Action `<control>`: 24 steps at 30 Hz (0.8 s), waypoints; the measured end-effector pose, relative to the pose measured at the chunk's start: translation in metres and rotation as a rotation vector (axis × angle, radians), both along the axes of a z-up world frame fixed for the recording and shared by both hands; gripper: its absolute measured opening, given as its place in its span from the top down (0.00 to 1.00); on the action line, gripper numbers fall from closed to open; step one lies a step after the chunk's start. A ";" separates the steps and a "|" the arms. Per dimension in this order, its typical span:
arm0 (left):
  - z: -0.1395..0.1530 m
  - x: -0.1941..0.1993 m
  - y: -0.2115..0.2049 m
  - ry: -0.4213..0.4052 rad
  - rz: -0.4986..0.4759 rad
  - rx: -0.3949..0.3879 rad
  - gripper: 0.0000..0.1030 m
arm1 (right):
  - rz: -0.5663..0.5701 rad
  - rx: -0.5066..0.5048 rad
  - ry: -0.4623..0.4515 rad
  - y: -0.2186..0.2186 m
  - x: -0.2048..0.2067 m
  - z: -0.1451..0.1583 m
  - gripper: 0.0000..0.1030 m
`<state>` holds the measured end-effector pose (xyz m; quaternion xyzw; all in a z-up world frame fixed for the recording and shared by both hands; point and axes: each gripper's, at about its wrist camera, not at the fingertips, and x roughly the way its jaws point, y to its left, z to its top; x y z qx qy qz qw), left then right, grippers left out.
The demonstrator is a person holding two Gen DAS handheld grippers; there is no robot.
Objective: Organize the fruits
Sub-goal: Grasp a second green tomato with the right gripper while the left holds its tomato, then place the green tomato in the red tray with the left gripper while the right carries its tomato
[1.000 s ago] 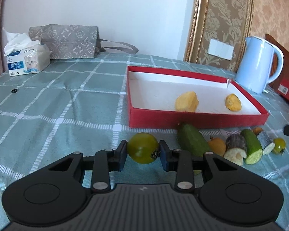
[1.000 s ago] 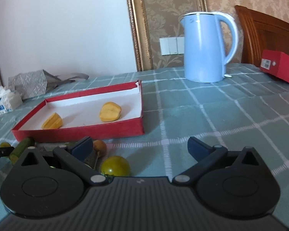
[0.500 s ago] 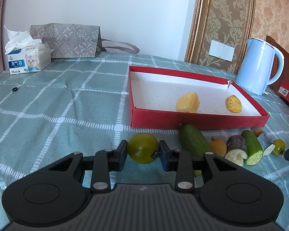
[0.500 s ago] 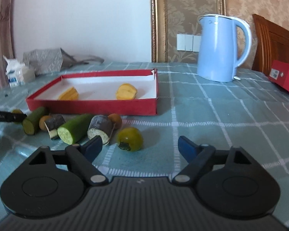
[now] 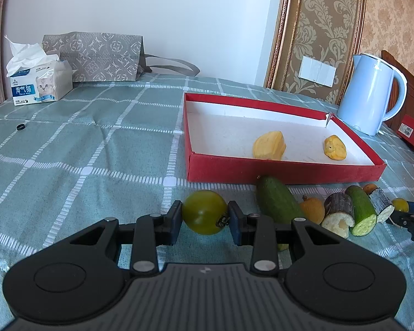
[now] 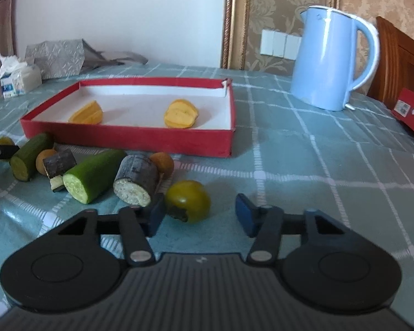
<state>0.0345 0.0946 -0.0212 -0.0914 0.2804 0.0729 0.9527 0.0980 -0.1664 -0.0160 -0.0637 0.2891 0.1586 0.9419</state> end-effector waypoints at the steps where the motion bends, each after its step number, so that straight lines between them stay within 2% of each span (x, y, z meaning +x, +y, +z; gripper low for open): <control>1: 0.000 0.000 0.000 0.000 0.000 0.000 0.67 | 0.007 -0.001 -0.001 0.001 0.000 0.000 0.60; 4: 0.000 0.000 0.000 0.000 0.000 0.000 0.67 | 0.026 0.000 -0.005 0.003 0.000 0.000 0.69; 18: -0.001 -0.001 0.000 -0.008 0.002 -0.004 0.67 | -0.078 0.109 -0.041 -0.018 0.015 0.009 0.69; 24: 0.003 -0.003 0.000 -0.030 0.008 -0.009 0.67 | -0.073 0.143 -0.015 -0.020 0.021 0.004 0.69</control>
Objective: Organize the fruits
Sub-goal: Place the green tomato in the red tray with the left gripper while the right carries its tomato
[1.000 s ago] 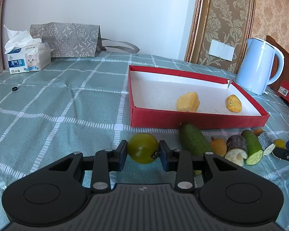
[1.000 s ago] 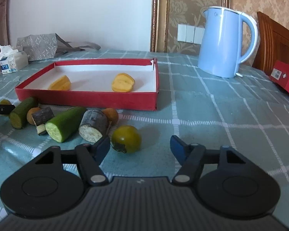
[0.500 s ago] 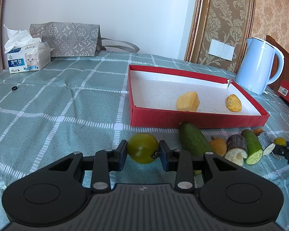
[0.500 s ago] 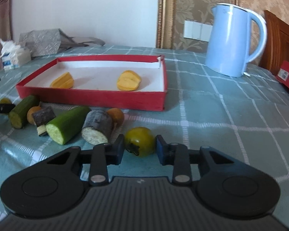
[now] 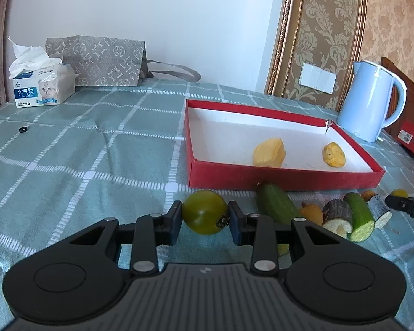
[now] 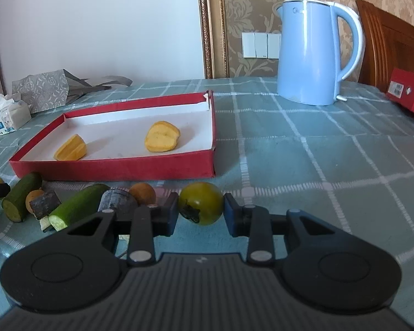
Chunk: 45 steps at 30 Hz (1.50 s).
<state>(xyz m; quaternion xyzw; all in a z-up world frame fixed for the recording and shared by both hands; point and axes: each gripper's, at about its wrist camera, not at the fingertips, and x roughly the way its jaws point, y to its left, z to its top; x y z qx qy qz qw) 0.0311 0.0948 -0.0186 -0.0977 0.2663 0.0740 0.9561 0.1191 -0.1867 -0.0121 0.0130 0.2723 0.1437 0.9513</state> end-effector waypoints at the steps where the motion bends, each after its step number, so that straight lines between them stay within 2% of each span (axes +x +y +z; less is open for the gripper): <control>1: 0.001 -0.001 0.000 -0.004 0.000 0.002 0.67 | 0.002 0.007 -0.004 -0.001 0.000 0.000 0.69; 8: 0.023 0.010 -0.004 -0.051 -0.012 0.031 0.67 | 0.012 0.039 -0.017 -0.003 -0.003 0.002 0.69; 15: 0.043 0.056 -0.011 -0.070 -0.045 0.069 0.67 | 0.019 0.039 -0.012 -0.002 -0.005 0.001 0.69; 18: 0.040 0.084 -0.012 -0.038 -0.038 0.077 0.67 | 0.021 0.043 -0.006 -0.002 -0.004 0.001 0.69; 23: 0.025 0.119 -0.006 0.019 -0.026 0.042 0.67 | 0.017 0.059 0.010 -0.005 -0.001 -0.001 0.69; 27: 0.017 0.127 -0.008 0.037 -0.004 0.080 0.64 | 0.022 0.060 0.018 -0.004 0.001 -0.001 0.69; 29: 0.017 0.124 -0.008 0.023 0.005 0.095 0.53 | 0.024 0.059 0.022 -0.004 0.001 -0.001 0.69; 30: 0.018 0.123 -0.009 0.010 0.009 0.102 0.42 | 0.023 0.059 0.022 -0.004 0.001 -0.001 0.69; 31: 0.019 0.121 -0.009 0.000 0.009 0.105 0.35 | 0.024 0.059 0.024 -0.004 0.001 -0.001 0.69; 34: 0.023 0.111 -0.010 -0.031 0.002 0.103 0.33 | 0.022 0.060 0.022 -0.005 0.001 -0.001 0.69; 38: 0.031 0.086 -0.012 -0.082 0.030 0.143 0.28 | 0.018 0.063 0.021 -0.005 0.000 -0.001 0.69; 42: 0.030 0.046 -0.011 -0.133 0.028 0.112 0.17 | 0.019 0.057 0.015 -0.004 0.000 0.000 0.69; 45: 0.028 0.024 -0.005 -0.126 0.036 0.070 0.17 | 0.020 0.053 0.009 -0.003 -0.001 0.000 0.69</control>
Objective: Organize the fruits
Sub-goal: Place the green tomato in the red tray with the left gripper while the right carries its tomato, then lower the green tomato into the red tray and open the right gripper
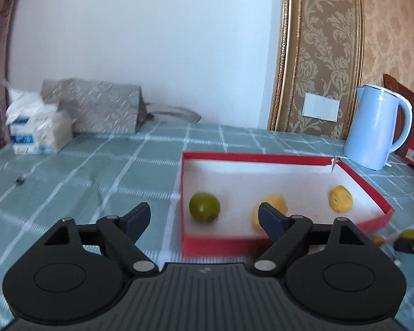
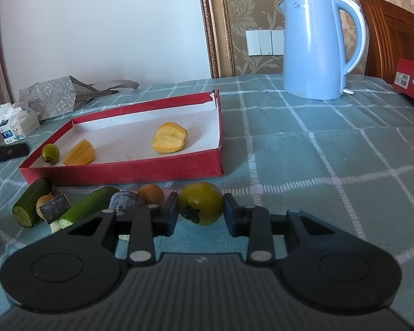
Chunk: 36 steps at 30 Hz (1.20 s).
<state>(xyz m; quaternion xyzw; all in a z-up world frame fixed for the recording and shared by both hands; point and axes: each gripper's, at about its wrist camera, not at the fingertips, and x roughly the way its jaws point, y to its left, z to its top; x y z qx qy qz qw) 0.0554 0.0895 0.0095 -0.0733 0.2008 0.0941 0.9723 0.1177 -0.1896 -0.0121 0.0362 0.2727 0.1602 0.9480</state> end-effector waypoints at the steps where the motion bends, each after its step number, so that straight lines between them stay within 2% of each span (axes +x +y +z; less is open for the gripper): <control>1: -0.001 -0.007 0.002 -0.003 -0.004 -0.018 0.17 | -0.001 -0.001 -0.004 0.000 -0.001 0.000 0.69; 6: -0.011 -0.018 0.013 0.050 -0.008 -0.077 0.17 | 0.002 -0.014 -0.021 0.003 -0.004 0.003 0.69; 12: -0.016 -0.020 0.022 0.059 0.001 -0.132 0.17 | 0.028 -0.006 -0.045 0.015 0.003 0.020 0.69; 18: -0.017 -0.020 0.018 0.066 -0.019 -0.121 0.17 | 0.075 -0.096 -0.105 0.057 0.031 0.042 0.69; 21: -0.017 -0.019 0.016 0.071 -0.028 -0.119 0.17 | 0.080 -0.137 -0.079 0.076 0.055 0.036 0.69; 24: -0.017 -0.018 0.015 0.075 -0.038 -0.115 0.17 | 0.086 -0.128 -0.039 0.084 0.072 0.025 0.69; 25: -0.017 -0.018 0.014 0.076 -0.043 -0.114 0.17 | 0.099 -0.140 -0.030 0.087 0.076 0.022 0.65; 26: -0.018 -0.017 0.013 0.079 -0.050 -0.112 0.17 | 0.099 -0.153 -0.031 0.088 0.076 0.018 0.43; 27: -0.018 -0.017 0.012 0.082 -0.055 -0.110 0.17 | 0.079 -0.162 -0.046 0.088 0.074 0.016 0.28; 28: -0.018 -0.017 0.011 0.082 -0.060 -0.107 0.17 | 0.057 -0.162 -0.066 0.086 0.071 0.015 0.04; 29: -0.018 -0.018 0.010 0.082 -0.065 -0.104 0.17 | 0.046 -0.157 -0.090 0.082 0.066 0.015 0.00; 32: -0.018 -0.019 0.007 0.077 -0.073 -0.088 0.17 | 0.023 -0.121 -0.156 0.072 0.053 0.023 0.00; 36: -0.017 -0.020 0.006 0.072 -0.083 -0.090 0.17 | -0.041 -0.074 -0.154 0.051 0.039 0.030 0.00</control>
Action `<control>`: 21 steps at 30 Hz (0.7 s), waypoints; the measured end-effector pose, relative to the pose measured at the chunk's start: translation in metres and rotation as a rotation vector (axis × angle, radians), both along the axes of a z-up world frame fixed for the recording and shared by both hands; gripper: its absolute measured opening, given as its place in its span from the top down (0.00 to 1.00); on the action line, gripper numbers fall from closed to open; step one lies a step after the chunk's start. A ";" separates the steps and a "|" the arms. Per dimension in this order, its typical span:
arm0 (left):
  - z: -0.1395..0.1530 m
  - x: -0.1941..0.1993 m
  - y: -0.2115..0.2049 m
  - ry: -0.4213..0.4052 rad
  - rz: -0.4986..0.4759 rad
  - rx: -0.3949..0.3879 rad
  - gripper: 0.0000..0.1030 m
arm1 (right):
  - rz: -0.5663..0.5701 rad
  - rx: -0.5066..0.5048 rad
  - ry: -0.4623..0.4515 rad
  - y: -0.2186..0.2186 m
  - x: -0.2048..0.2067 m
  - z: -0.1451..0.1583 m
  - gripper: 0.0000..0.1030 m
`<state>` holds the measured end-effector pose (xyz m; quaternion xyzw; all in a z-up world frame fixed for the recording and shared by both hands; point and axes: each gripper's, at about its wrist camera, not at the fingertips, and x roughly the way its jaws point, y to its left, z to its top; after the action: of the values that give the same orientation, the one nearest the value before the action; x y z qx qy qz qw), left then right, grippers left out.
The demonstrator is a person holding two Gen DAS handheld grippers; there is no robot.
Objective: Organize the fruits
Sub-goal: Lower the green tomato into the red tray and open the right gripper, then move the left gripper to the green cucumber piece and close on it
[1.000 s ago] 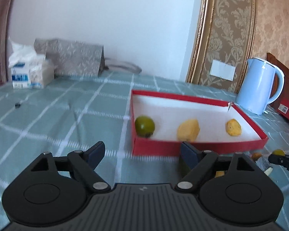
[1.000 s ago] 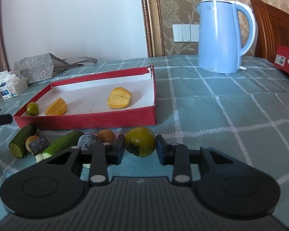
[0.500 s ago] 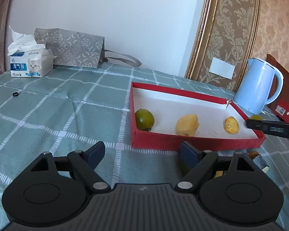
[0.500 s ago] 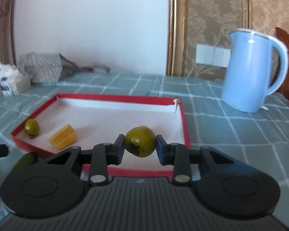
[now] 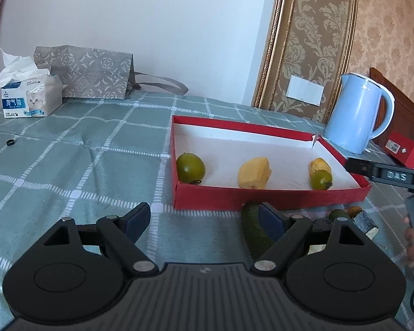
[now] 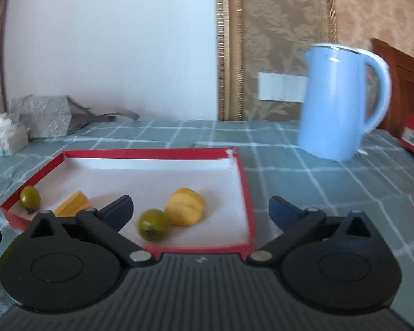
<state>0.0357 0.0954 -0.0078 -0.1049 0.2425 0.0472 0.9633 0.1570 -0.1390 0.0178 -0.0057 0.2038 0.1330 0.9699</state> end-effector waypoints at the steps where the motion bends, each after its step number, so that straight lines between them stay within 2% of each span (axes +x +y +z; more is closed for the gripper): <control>1: 0.000 0.000 0.000 0.000 -0.003 -0.002 0.17 | -0.018 -0.002 0.008 -0.005 -0.003 -0.001 0.00; 7: -0.002 0.002 -0.009 0.013 -0.056 0.010 0.17 | -0.114 -0.001 0.053 -0.044 -0.025 -0.016 0.00; 14: -0.004 -0.001 -0.027 0.011 -0.107 0.023 0.17 | -0.115 0.086 0.109 -0.063 -0.026 -0.025 0.00; 21: -0.010 0.007 -0.040 0.058 -0.111 0.054 0.17 | -0.095 -0.024 0.119 -0.046 -0.029 -0.027 0.00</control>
<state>0.0425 0.0549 -0.0178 -0.0640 0.2742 0.0031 0.9595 0.1285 -0.1854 -0.0096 0.0005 0.2627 0.0845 0.9612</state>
